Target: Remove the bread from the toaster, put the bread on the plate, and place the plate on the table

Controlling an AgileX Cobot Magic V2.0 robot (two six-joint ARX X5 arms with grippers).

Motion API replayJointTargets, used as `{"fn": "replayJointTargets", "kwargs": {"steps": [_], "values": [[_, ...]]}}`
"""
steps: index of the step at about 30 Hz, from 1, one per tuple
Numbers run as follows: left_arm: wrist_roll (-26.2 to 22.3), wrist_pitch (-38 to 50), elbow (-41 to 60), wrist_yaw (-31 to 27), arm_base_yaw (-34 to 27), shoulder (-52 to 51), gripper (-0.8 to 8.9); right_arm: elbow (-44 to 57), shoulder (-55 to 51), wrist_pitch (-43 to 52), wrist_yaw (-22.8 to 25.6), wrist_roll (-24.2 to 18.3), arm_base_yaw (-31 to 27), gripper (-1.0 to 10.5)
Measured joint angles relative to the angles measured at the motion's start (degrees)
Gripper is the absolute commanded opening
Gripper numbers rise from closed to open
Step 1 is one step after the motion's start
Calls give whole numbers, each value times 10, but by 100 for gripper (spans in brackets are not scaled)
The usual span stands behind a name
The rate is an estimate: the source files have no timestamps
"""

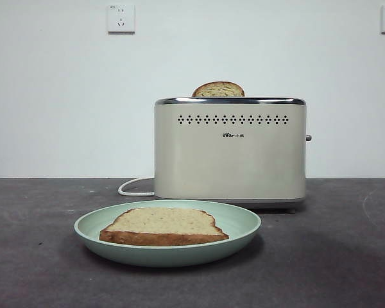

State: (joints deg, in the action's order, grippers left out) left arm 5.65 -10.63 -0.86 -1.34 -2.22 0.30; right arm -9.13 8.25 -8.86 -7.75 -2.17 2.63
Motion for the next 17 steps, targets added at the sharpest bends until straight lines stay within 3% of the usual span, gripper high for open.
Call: {"fn": "replayJointTargets", "kwargs": {"steps": [9,17], "values": [[0,0,0,0,0,0,-4,33,-41,8,7,2,0,0],[0,0,0,0,0,0,-4,82,-80,-2,7,38,0,0]]}}
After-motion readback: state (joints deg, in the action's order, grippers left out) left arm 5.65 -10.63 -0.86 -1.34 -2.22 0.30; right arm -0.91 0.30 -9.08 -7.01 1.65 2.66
